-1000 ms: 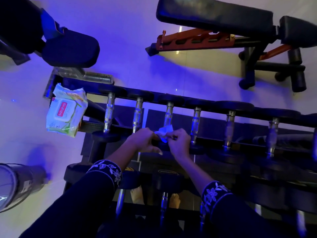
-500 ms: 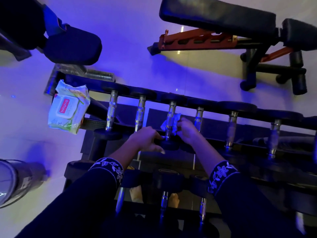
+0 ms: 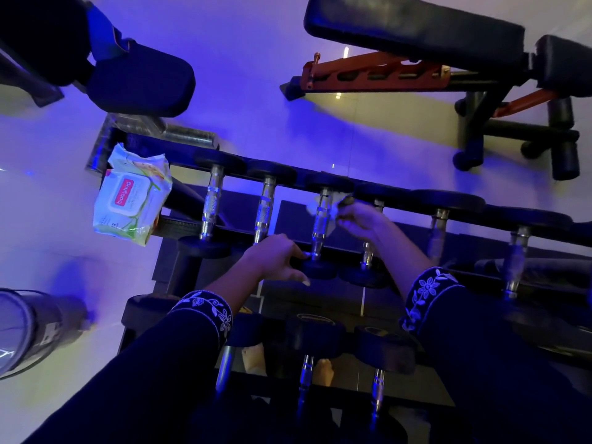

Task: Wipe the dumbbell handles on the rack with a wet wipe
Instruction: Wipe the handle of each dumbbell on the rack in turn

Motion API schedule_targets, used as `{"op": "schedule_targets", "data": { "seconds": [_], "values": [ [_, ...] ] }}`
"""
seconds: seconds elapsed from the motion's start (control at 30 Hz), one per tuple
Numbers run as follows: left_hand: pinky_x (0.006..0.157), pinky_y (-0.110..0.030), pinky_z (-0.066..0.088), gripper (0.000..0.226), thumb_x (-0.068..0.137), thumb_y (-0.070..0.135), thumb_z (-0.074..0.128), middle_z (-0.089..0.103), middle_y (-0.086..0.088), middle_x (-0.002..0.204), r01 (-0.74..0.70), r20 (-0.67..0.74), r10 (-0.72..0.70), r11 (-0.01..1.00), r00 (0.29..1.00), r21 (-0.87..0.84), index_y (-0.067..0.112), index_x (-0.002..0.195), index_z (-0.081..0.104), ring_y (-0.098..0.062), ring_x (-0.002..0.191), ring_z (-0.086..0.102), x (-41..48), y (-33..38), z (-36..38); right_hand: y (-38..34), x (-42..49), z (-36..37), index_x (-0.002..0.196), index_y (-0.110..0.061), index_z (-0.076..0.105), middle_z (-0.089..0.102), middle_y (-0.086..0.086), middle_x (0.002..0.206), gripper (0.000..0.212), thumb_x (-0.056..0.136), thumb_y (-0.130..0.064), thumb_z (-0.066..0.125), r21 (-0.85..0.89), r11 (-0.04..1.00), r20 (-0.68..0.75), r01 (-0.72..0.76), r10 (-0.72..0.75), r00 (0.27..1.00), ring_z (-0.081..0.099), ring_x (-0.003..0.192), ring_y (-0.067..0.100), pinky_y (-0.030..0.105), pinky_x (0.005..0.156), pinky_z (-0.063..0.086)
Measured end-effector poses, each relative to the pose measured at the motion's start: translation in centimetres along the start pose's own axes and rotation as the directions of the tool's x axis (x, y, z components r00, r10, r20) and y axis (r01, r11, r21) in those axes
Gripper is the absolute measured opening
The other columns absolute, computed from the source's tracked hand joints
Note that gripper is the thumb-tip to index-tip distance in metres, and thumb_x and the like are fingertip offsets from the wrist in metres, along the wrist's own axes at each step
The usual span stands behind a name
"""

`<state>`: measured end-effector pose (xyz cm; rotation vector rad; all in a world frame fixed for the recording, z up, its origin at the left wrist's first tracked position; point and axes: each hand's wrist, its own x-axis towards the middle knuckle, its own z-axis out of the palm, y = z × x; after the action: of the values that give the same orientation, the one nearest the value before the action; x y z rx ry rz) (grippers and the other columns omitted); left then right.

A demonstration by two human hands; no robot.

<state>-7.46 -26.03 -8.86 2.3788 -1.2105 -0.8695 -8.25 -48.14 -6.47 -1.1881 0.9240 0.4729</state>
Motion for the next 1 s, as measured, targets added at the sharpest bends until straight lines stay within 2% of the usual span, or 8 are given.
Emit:
{"op": "schedule_targets", "data": {
  "seconds": [0.13,0.27,0.33,0.43,0.57,0.67,0.83,1.0],
  "values": [
    [0.084,-0.035,0.052,0.072,0.071,0.064,0.073,0.073,-0.005,0.107,0.011,0.009,-0.011,1.000,1.000,-0.021,0.016,0.125,0.066,-0.020,0.097,0.065,-0.1,0.1,-0.1,0.8,-1.2,1.1,0.082,-0.009,0.058,0.064,-0.008,0.050,0.027,0.084,0.017,0.051,0.049,0.993,-0.115,0.109,-0.103,0.988,0.061,0.048,-0.001,0.018,0.054,0.042],
    [0.083,-0.036,0.053,0.070,0.070,0.065,0.072,0.073,-0.005,0.103,0.008,0.013,-0.008,1.000,1.000,0.005,0.020,0.123,0.067,-0.021,0.095,0.065,0.1,-0.1,0.0,4.4,-3.8,2.6,0.099,-0.001,0.069,0.068,0.008,0.075,0.029,0.071,0.006,0.075,-0.222,0.968,-0.284,0.120,-0.182,0.941,0.060,0.065,0.014,0.030,0.063,0.052],
    [0.080,-0.036,0.053,0.065,0.071,0.065,0.073,0.073,-0.005,0.098,0.001,0.006,-0.001,1.000,1.000,0.011,0.022,0.120,0.069,-0.022,0.092,0.065,0.1,-0.2,0.1,6.3,-5.2,4.1,0.090,-0.001,0.074,0.071,0.010,0.079,0.022,0.069,-0.003,0.080,-0.401,0.898,-0.383,0.181,-0.344,0.857,0.058,0.070,0.011,0.027,0.066,0.049],
    [0.081,-0.037,0.052,0.066,0.073,0.062,0.073,0.073,-0.007,0.100,0.000,0.010,0.000,1.000,1.000,0.026,0.017,0.120,0.069,-0.023,0.094,0.065,0.0,0.1,-0.1,5.5,-4.9,6.0,0.082,0.000,0.075,0.069,0.009,0.071,0.012,0.072,-0.003,0.070,-0.552,0.757,-0.441,0.350,-0.621,0.647,0.055,0.068,0.010,0.022,0.064,0.040],
    [0.082,-0.037,0.051,0.065,0.074,0.062,0.071,0.073,-0.007,0.098,0.004,0.019,-0.005,0.999,1.000,0.040,0.016,0.120,0.069,-0.023,0.094,0.064,0.0,0.3,-0.3,2.1,-2.2,6.7,0.072,-0.001,0.073,0.067,0.016,0.070,0.015,0.066,0.006,0.062,-0.630,0.644,-0.484,0.433,-0.763,0.429,0.059,0.064,0.023,0.025,0.060,0.036],
    [0.084,-0.038,0.051,0.065,0.074,0.061,0.072,0.073,-0.008,0.101,0.002,0.026,-0.003,0.999,1.000,0.032,0.017,0.121,0.069,-0.025,0.098,0.063,0.0,0.2,-0.4,4.0,-2.3,6.5,0.077,-0.001,0.071,0.063,0.015,0.084,0.016,0.068,0.008,0.061,-0.723,0.545,-0.356,0.423,-0.820,0.448,0.059,0.074,0.027,0.021,0.067,0.037],
    [0.074,-0.035,0.049,0.057,0.074,0.062,0.073,0.070,-0.012,0.087,0.001,0.021,-0.002,0.997,1.000,0.075,0.012,0.101,0.072,-0.030,0.088,0.063,0.1,0.1,-0.1,9.3,-4.0,5.0,0.074,-0.001,0.069,0.052,0.009,0.083,0.008,0.067,0.002,0.067,-0.792,0.378,-0.088,0.479,-0.847,0.524,0.053,0.079,0.023,0.027,0.070,0.045],
    [0.086,-0.037,0.051,0.065,0.076,0.060,0.071,0.073,-0.007,0.107,-0.011,0.021,0.010,0.999,1.000,0.045,0.015,0.124,0.067,-0.024,0.101,0.064,-0.1,0.2,-0.3,3.6,-1.8,5.6,0.074,0.002,0.071,0.056,0.016,0.085,0.011,0.068,0.009,0.063,-0.723,0.517,-0.274,0.458,-0.824,0.496,0.053,0.072,0.022,0.016,0.065,0.035]
  ]
}}
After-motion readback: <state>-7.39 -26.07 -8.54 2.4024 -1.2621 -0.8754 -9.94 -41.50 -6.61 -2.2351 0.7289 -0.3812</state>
